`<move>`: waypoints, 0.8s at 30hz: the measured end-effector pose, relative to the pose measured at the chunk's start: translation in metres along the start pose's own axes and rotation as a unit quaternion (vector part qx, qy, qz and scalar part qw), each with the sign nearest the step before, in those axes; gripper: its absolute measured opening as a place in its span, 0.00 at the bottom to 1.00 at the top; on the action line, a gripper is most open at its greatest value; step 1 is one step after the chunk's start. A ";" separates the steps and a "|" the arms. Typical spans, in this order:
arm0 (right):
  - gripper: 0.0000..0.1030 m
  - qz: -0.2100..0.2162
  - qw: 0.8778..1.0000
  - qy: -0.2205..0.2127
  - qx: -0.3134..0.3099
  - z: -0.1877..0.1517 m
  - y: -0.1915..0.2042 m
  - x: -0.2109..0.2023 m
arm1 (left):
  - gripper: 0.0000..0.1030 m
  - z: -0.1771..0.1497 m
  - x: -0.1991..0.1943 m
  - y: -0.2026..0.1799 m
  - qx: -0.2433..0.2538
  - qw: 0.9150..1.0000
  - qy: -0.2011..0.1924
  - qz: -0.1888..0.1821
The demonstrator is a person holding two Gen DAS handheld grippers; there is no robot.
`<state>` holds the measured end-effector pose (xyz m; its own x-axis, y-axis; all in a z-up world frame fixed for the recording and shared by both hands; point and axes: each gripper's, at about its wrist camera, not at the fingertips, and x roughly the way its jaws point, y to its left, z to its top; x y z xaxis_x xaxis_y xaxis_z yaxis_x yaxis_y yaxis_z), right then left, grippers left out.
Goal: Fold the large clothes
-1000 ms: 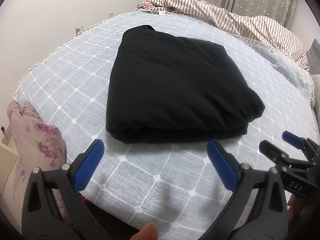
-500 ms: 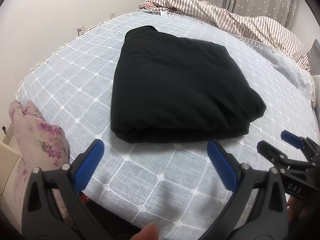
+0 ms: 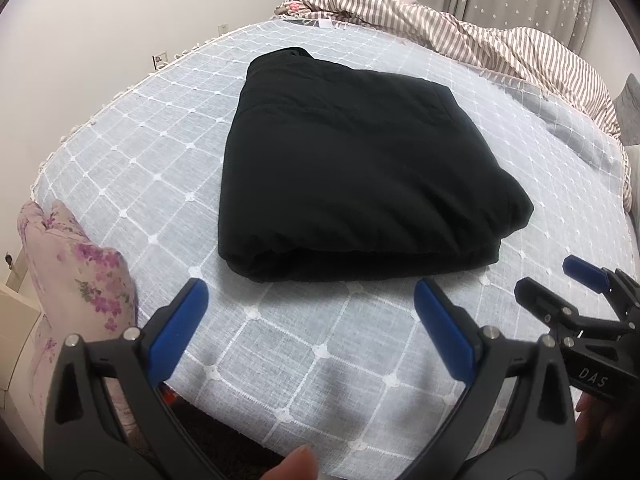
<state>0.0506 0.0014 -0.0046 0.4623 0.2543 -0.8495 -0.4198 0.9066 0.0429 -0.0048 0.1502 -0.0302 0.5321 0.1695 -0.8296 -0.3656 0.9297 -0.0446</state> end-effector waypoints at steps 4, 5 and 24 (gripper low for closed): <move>0.85 0.000 1.000 0.000 0.000 0.000 0.000 0.000 | 0.99 0.000 0.000 -0.001 0.000 1.000 0.000 0.001; 0.85 0.001 1.000 0.000 0.000 0.000 -0.001 0.000 | 0.99 0.000 0.000 -0.001 0.000 1.000 0.001 0.001; 0.85 0.003 1.000 0.002 -0.004 -0.001 0.002 0.000 | 0.99 -0.001 0.002 -0.001 0.001 1.000 0.002 0.001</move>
<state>0.0492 0.0031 -0.0047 0.4573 0.2577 -0.8512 -0.4276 0.9029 0.0436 -0.0041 0.1497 -0.0325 0.5283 0.1709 -0.8317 -0.3659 0.9297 -0.0414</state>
